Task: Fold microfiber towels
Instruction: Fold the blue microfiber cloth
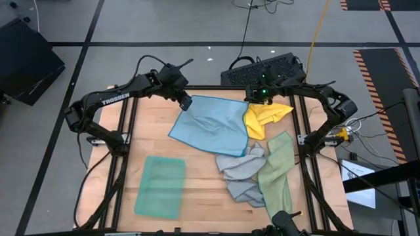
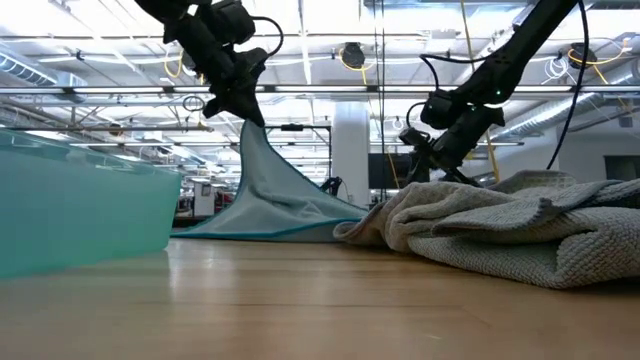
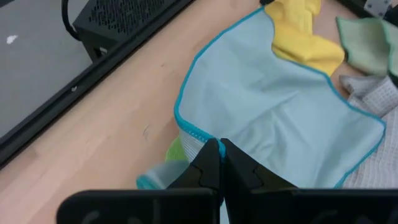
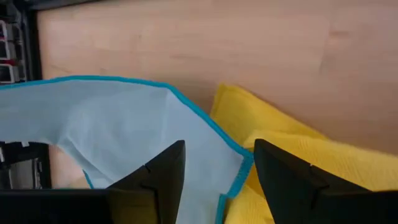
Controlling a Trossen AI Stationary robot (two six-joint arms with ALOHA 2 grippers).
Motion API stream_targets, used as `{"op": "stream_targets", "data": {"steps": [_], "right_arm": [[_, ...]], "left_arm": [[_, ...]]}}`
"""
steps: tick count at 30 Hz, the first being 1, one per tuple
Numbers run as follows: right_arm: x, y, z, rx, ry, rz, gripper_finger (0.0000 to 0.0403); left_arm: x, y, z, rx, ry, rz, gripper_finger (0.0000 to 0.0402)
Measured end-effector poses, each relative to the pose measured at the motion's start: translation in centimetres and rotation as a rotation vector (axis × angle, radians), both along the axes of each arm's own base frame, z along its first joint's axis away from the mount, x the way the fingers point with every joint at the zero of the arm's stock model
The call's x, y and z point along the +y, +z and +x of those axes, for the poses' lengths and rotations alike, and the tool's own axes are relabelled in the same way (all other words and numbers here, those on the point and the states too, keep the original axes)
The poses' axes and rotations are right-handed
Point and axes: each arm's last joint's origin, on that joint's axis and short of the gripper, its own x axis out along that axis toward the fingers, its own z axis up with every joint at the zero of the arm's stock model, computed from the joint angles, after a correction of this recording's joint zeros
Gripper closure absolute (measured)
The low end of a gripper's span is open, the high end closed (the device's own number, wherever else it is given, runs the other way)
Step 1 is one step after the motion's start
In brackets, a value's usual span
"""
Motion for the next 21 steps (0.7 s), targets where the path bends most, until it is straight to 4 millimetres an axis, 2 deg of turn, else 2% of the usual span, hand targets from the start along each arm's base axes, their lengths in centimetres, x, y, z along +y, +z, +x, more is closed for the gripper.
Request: {"op": "stream_targets", "data": {"steps": [21], "right_arm": [[1.9,-0.2,1.9,0.042,0.119,-0.036,0.0220]], "left_arm": [[-0.2,-0.2,-0.2,0.043,-0.061,0.017,0.0398]]}}
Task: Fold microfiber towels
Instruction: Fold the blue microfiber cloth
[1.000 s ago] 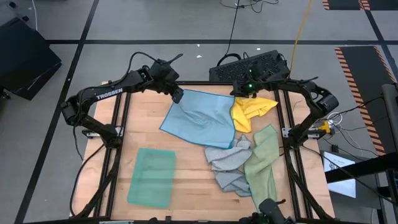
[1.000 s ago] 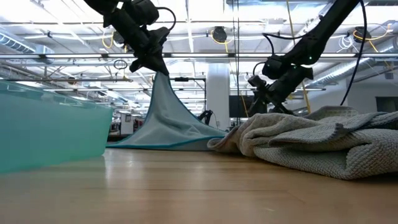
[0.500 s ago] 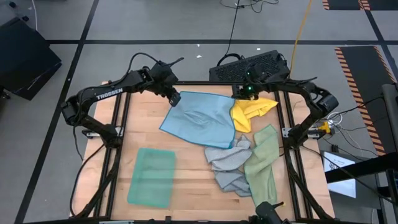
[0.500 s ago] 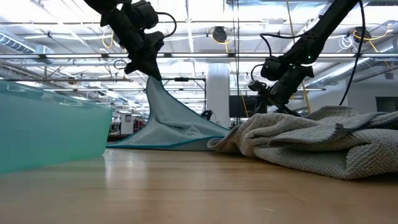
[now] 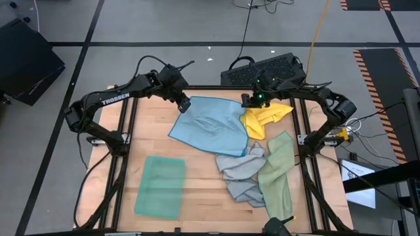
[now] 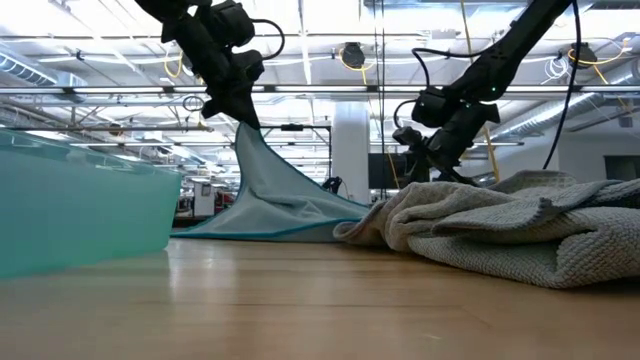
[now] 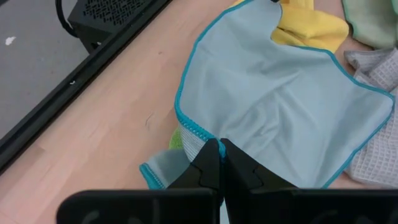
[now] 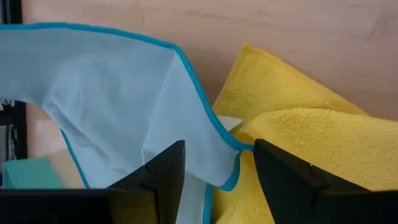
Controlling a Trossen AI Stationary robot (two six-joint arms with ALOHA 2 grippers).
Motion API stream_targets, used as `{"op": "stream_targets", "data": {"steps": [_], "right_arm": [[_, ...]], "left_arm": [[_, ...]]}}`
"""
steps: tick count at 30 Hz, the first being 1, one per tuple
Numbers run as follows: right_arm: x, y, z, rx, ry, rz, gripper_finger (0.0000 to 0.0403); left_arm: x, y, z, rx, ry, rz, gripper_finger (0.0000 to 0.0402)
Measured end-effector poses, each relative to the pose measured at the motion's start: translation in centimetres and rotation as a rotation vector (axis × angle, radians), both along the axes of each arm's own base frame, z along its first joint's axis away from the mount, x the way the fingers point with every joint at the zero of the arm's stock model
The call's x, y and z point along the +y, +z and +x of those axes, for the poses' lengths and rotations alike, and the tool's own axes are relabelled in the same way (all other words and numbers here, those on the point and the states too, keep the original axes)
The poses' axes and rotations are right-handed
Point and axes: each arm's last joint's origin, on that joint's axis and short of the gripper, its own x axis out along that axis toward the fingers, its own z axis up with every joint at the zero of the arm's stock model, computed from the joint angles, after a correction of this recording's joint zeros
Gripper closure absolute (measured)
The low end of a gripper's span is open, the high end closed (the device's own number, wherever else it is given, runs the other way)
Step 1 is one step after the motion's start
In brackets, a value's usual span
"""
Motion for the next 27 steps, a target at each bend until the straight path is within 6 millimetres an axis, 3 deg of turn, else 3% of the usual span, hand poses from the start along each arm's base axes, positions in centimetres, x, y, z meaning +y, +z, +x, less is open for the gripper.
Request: {"op": "stream_targets", "data": {"steps": [14,22,27], "right_arm": [[-0.52,0.27,0.26,-0.013,-0.031,-0.077,0.0233],[-0.62,0.33,0.30,-0.015,-0.013,-0.109,0.0294],[-0.71,0.37,0.33,-0.011,-0.014,-0.130,0.0360]], "left_arm": [[0.00,0.01,0.01,-0.001,-0.006,0.002,0.0398],[0.00,0.01,0.01,0.003,-0.021,0.014,0.0398],[0.00,0.01,0.01,0.003,-0.021,0.013,0.0398]]}}
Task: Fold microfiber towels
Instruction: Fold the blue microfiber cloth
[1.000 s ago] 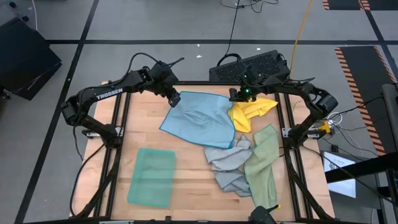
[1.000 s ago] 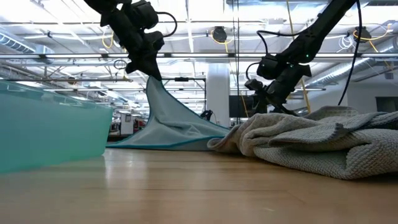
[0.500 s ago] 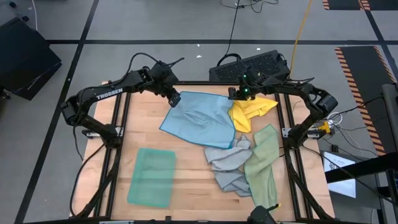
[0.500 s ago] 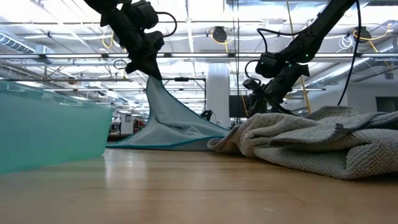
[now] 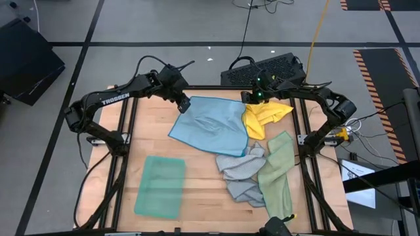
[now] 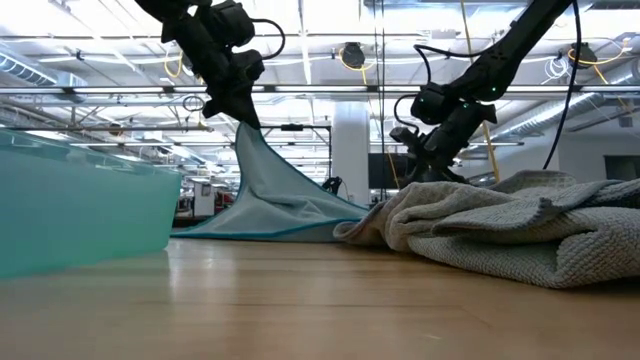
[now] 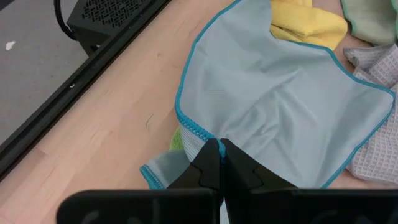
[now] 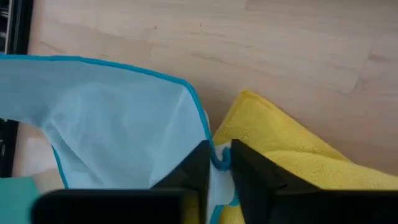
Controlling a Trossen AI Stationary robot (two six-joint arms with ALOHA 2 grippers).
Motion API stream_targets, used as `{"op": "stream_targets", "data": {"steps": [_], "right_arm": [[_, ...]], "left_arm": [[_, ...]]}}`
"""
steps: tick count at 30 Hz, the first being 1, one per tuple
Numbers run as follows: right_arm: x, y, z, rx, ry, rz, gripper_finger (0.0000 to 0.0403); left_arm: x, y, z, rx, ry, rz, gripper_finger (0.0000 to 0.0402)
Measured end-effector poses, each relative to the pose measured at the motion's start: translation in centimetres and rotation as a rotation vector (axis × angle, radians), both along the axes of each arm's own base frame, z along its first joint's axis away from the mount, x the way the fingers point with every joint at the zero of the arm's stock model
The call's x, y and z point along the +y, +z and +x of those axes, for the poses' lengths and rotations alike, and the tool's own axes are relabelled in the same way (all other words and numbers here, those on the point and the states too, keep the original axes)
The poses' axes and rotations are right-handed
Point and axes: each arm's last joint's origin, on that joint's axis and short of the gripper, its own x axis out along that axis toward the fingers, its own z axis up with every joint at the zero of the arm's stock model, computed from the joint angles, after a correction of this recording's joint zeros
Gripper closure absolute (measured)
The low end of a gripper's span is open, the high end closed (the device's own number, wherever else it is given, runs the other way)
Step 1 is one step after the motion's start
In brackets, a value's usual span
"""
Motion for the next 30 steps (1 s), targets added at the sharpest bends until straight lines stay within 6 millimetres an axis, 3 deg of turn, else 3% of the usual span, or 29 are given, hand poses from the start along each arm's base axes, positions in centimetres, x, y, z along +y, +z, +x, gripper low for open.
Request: {"op": "stream_targets", "data": {"steps": [2,5,10,16,24,30], "right_arm": [[0.0,0.0,0.0,0.000,0.004,-0.004,0.0389],[-0.2,0.4,0.2,-0.030,0.005,-0.028,0.0393],[1.0,4.2,-0.1,-0.140,0.020,-0.111,0.0399],[3.1,7.4,-1.5,-0.130,0.058,-0.219,0.0400],[3.4,8.5,-2.2,-0.122,0.022,-0.277,0.0401],[3.7,9.5,-2.0,-0.217,0.001,-0.274,0.0401]], "left_arm": [[0.0,0.0,0.0,-0.002,0.001,0.001,0.0398],[0.0,0.1,0.1,-0.021,0.001,-0.010,0.0398],[-0.9,2.7,-0.7,-0.154,-0.039,-0.034,0.0398],[-1.9,4.7,-2.1,-0.214,-0.057,0.009,0.0398],[-1.8,5.1,-2.1,-0.228,-0.134,0.114,0.0398],[-2.0,5.3,-1.9,-0.285,-0.126,0.030,0.0398]]}}
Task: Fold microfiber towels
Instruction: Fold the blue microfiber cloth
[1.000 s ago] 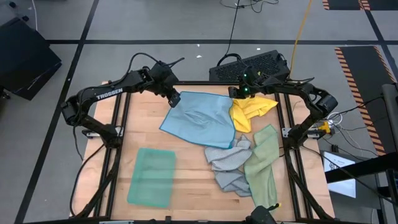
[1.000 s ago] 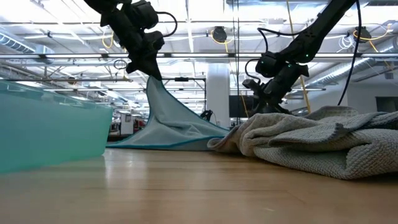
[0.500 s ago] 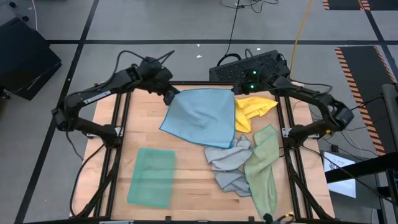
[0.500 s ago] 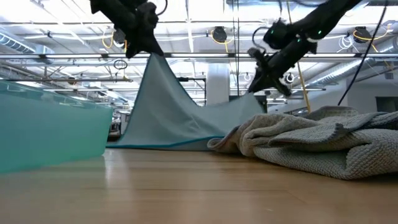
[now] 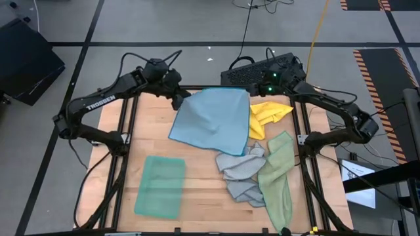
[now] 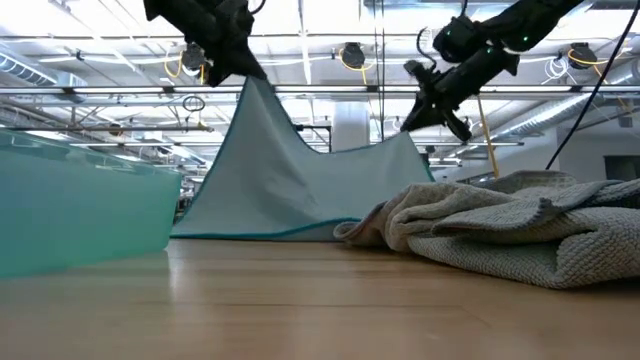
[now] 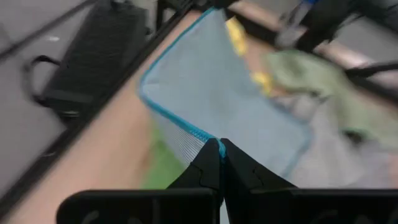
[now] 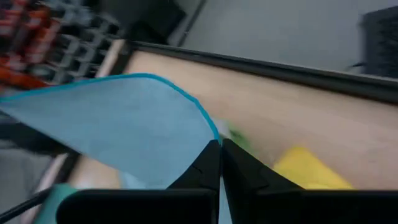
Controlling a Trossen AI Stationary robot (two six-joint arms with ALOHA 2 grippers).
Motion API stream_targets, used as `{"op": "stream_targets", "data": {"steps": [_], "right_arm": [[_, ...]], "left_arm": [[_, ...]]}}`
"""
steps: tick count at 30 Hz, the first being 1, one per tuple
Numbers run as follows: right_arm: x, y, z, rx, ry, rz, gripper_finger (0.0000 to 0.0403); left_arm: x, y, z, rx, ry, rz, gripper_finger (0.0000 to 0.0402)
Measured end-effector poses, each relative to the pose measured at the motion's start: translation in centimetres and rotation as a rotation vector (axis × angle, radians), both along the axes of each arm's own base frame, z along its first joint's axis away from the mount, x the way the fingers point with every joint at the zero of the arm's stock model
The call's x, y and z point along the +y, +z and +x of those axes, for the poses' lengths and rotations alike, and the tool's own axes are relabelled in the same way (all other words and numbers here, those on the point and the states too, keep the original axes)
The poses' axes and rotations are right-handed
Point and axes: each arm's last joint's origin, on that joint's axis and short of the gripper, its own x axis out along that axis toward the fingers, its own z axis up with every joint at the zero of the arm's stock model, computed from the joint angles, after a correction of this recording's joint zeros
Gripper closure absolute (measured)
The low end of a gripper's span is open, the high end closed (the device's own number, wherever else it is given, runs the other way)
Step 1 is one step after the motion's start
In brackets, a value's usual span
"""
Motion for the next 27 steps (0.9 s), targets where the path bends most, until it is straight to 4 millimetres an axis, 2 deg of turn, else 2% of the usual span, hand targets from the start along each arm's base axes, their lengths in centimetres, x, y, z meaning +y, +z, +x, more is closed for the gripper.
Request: {"op": "stream_targets", "data": {"steps": [3,5,8,11,14,19,23,27], "right_arm": [[1.3,1.5,0.0,-0.074,0.080,-0.033,0.0401],[2.4,2.4,-0.2,-0.091,0.119,-0.048,0.0401],[3.8,3.3,-0.6,-0.092,0.117,-0.074,0.0401],[4.6,3.7,-0.9,-0.072,0.089,-0.098,0.0401],[4.7,3.6,-0.9,-0.054,0.075,-0.094,0.0401],[4.1,3.4,-0.8,-0.051,0.032,-0.103,0.0401],[2.8,3.0,-0.5,0.000,0.012,-0.225,0.0401],[0.7,2.1,0.4,0.005,-0.013,-0.301,0.0401]], "left_arm": [[-1.2,1.0,-0.6,-0.085,-0.080,-0.149,0.0398],[-2.4,1.9,-0.8,-0.133,-0.148,-0.182,0.0398],[-3.7,2.8,-1.3,-0.153,-0.185,-0.104,0.0398],[-3.8,3.3,-1.5,-0.154,-0.168,0.039,0.0398],[-2.7,2.8,-1.3,-0.138,-0.159,0.094,0.0398],[0.3,1.6,-1.0,-0.122,-0.106,0.076,0.0398],[2.7,0.8,-1.6,-0.105,-0.028,0.074,0.0398],[4.7,0.5,-2.7,-0.087,0.046,0.104,0.0398]]}}
